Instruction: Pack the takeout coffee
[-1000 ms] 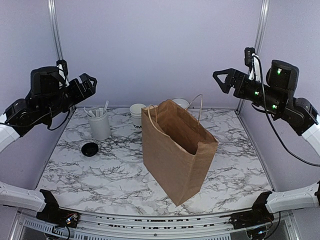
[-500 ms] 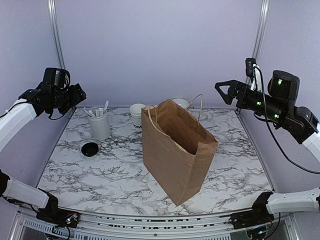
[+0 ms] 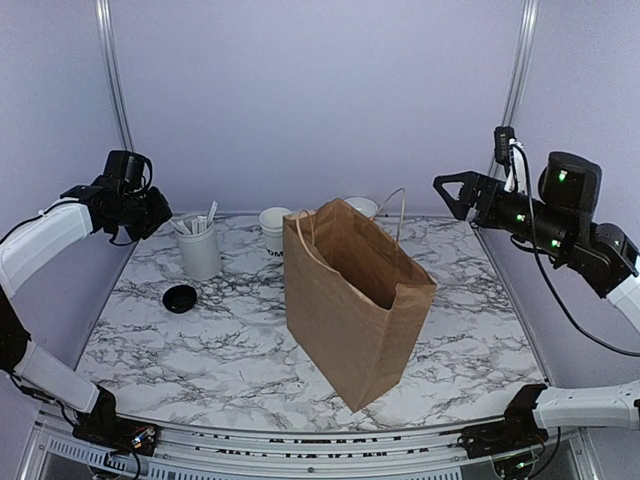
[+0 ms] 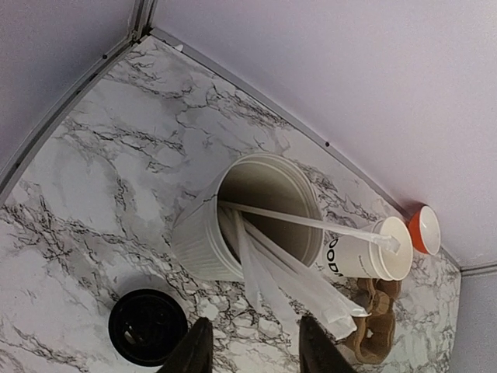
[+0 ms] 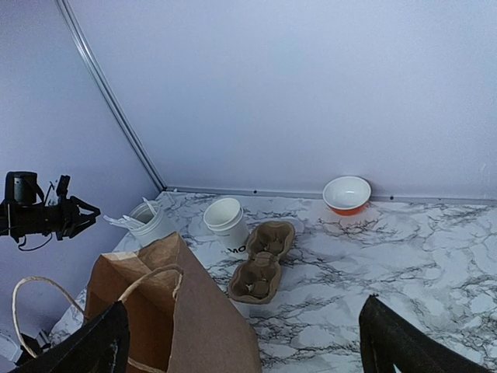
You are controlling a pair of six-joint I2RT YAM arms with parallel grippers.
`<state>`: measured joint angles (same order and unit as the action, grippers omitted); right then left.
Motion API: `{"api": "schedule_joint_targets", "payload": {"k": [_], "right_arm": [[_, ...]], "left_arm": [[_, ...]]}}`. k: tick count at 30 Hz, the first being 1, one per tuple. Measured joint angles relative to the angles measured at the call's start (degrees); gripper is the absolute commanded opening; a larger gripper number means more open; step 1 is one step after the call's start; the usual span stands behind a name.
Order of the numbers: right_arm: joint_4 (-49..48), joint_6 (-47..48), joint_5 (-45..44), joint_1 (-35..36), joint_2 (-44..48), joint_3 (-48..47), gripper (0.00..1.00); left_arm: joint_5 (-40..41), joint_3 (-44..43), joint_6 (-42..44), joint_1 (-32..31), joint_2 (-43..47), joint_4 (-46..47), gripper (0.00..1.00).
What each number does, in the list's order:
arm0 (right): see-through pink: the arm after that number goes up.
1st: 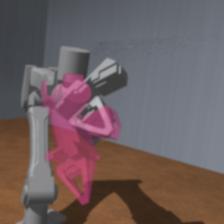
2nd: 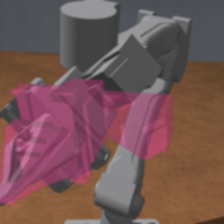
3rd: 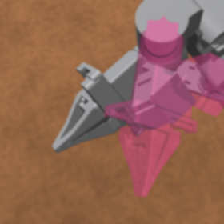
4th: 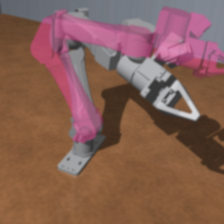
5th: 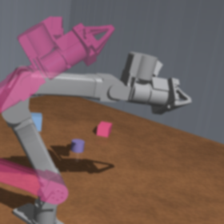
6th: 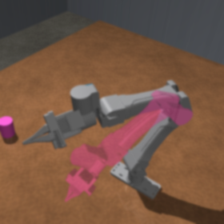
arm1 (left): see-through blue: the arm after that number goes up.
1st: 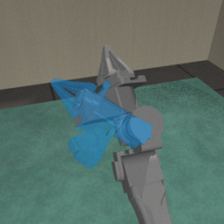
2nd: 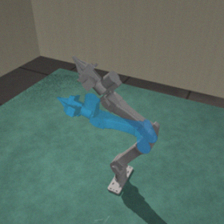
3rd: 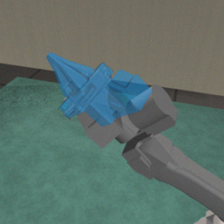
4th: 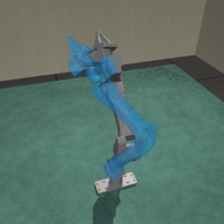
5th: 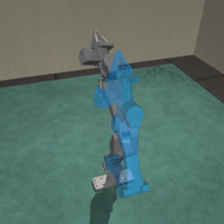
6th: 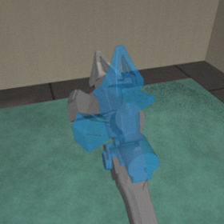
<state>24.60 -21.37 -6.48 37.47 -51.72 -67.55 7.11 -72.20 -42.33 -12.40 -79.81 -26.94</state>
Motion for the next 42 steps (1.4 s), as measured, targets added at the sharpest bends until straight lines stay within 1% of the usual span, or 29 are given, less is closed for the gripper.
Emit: {"api": "schedule_joint_targets", "payload": {"k": [4, 20, 29, 36, 42], "right_arm": [[0.0, -0.1, -0.1, 0.0, 0.9, 0.0, 1.00], [1.6, -1.2, -1.6, -0.1, 2.6, 0.0, 1.00], [2.1, -1.3, -1.6, -0.1, 2.6, 0.0, 1.00], [2.5, -1.4, -1.6, -0.1, 2.6, 0.0, 1.00], [2.6, -1.4, -1.7, -0.1, 2.6, 0.0, 1.00]], "left_arm": [[0.0, 0.0, -0.5, 0.0, -1.5, 1.1, 0.34], [0.6, 0.1, -1.0, 0.0, -6.6, 4.7, 0.33], [0.4, 0.1, -2.1, 0.0, -8.5, 6.3, 0.22], [0.3, 0.1, -2.7, 0.1, -10.6, 6.7, 0.18], [0.2, 0.1, -3.1, 0.1, -10.7, 7.4, 0.12]]}}
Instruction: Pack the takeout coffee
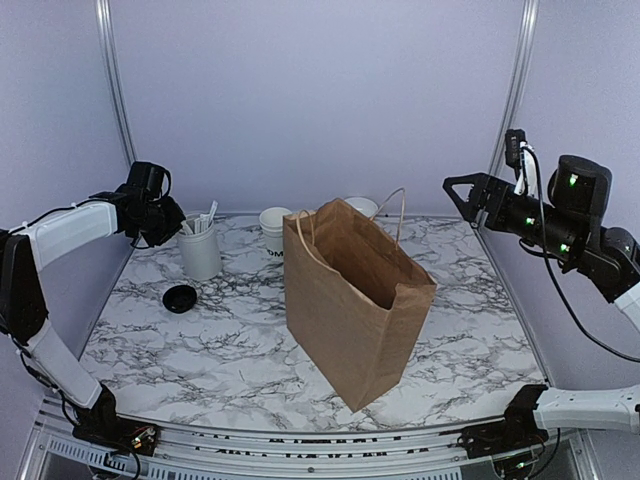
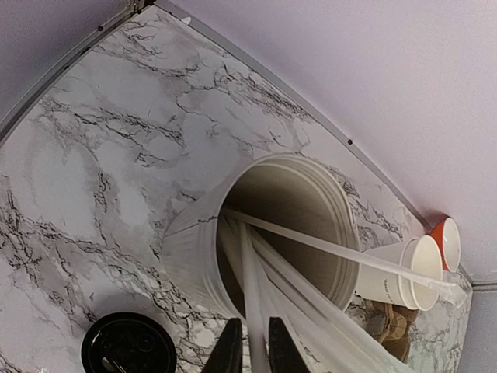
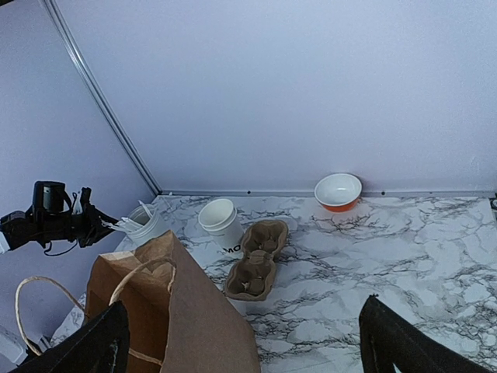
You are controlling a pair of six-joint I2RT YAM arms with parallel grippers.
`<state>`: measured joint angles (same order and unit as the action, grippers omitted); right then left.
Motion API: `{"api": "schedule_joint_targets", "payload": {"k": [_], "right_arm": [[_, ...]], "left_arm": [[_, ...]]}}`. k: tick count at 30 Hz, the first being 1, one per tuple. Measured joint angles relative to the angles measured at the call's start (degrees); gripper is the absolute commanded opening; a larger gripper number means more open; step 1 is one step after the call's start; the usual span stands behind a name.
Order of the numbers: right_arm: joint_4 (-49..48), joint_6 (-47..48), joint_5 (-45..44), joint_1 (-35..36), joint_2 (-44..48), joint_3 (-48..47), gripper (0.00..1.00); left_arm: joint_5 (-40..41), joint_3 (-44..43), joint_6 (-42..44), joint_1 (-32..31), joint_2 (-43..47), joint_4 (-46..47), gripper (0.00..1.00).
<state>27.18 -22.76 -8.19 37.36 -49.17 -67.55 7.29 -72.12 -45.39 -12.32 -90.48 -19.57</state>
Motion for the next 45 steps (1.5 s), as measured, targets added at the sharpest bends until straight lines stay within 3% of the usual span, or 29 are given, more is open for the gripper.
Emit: {"api": "schedule_joint_targets", "payload": {"k": [9, 25, 45], "right_arm": [[0.0, 0.0, 0.0, 0.0, -0.2, 0.0, 1.00], [0.0, 0.1, 0.0, 0.0, -0.6, 0.0, 1.00], [-0.1, 0.3, 0.2, 0.0, -2.5, 0.0, 1.00]], "left_arm": [[0.1, 0.0, 0.9, 0.0, 0.0, 0.0, 0.00], [0.8, -0.6, 3.9, 0.0, 3.7, -2.2, 0.00], [2.8, -4.8, 11.7, 0.0, 7.4, -12.3, 0.00]]}}
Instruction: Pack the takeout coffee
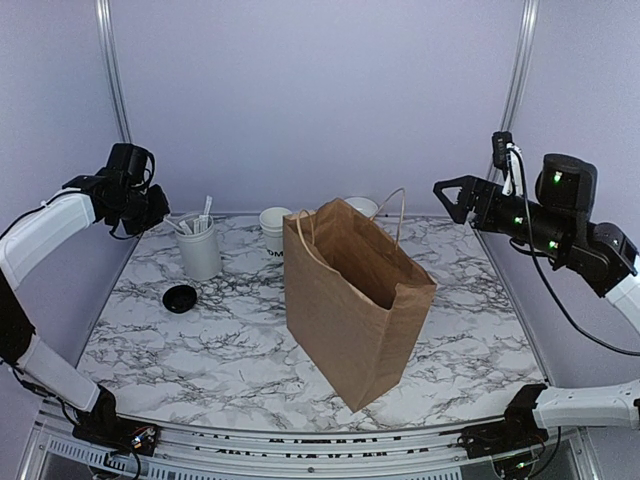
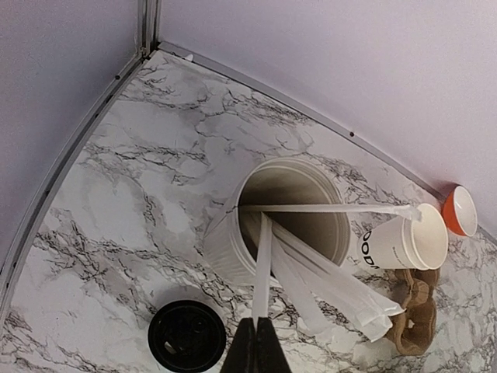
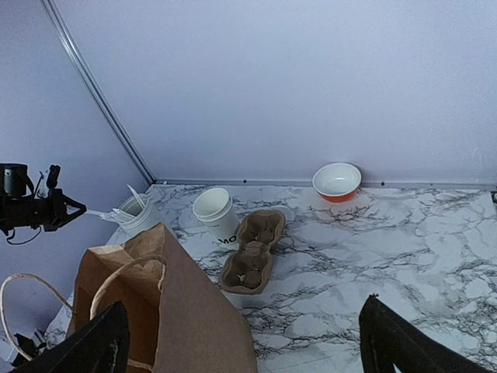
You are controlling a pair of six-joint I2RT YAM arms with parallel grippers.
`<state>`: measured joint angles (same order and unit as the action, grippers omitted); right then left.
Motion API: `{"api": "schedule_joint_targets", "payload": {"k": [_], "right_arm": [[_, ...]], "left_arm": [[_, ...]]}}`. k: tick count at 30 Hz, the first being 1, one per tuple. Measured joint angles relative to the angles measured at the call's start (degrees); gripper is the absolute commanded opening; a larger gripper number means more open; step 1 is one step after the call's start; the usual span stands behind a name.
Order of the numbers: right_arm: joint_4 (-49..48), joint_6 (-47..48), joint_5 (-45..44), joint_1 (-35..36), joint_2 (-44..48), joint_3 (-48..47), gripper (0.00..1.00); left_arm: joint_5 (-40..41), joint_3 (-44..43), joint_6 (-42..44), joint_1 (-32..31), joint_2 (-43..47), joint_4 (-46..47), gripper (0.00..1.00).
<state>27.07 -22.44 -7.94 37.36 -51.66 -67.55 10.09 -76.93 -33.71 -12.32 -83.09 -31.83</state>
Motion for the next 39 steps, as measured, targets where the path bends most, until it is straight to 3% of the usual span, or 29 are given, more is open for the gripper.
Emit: {"api": "schedule_joint_targets", "payload": {"k": [19, 39], "right_arm": [[0.0, 0.6, 0.0, 0.0, -0.9, 0.0, 1.00], [-0.1, 1.5, 1.0, 0.0, -4.3, -1.5, 1.00]], "left_arm": [[0.9, -3.3, 3.2, 0.0, 1.9, -5.9, 0.00], [2.6, -4.0, 4.3, 0.0, 11.4, -10.0, 0.00]]}}
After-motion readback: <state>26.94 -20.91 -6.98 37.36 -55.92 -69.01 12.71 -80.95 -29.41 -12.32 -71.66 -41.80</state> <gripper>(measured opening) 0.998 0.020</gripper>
